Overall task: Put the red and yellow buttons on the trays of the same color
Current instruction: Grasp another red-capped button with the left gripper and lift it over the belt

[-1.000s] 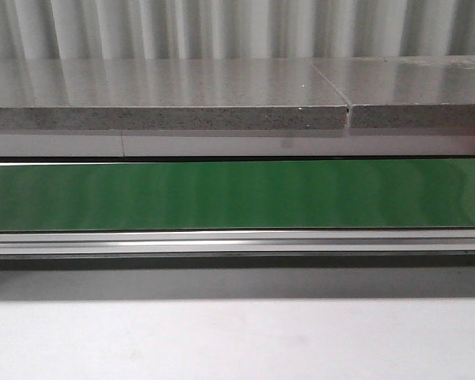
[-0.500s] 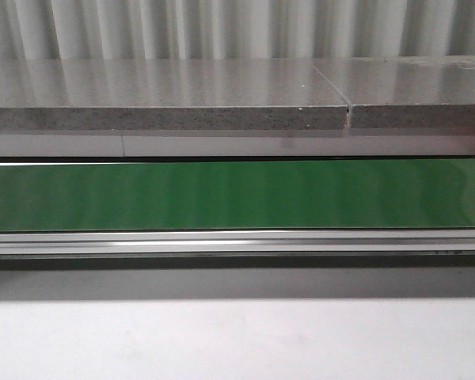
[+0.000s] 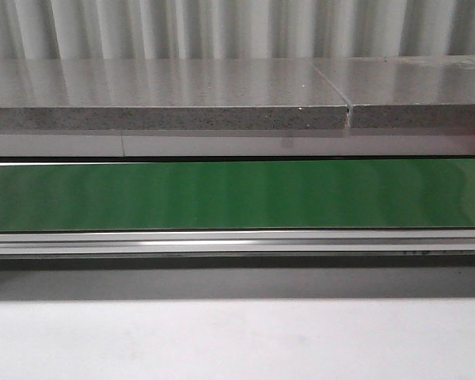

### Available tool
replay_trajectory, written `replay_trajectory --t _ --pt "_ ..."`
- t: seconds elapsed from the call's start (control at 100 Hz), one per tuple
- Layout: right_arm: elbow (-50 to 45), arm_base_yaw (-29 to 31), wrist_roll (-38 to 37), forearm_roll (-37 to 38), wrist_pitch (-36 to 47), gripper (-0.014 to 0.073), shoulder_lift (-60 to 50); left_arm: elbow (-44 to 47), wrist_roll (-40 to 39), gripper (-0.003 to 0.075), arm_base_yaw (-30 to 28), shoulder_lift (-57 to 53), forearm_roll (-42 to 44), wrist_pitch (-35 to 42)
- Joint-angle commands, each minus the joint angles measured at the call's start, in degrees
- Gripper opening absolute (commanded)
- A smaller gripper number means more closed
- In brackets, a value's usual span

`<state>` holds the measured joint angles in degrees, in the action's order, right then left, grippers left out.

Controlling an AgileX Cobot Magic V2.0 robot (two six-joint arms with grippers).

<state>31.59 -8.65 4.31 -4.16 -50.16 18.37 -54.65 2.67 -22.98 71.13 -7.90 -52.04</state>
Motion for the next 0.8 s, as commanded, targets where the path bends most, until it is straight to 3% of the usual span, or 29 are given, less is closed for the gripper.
replay_trajectory --t 0.0,0.22,0.79 --pt "1.3 0.2 0.6 0.2 3.5 -0.0067 0.4 -3.8 -0.7 0.0547 -1.0 2.7 -1.2 -1.3" --pt "1.3 0.2 0.6 0.2 3.5 -0.0067 0.4 -9.6 -1.8 0.0546 -1.2 12.7 -1.2 -7.2" --pt "1.3 0.2 0.6 0.2 3.5 -0.0067 0.4 -18.2 -6.5 0.0545 -1.2 28.0 2.3 -9.9"
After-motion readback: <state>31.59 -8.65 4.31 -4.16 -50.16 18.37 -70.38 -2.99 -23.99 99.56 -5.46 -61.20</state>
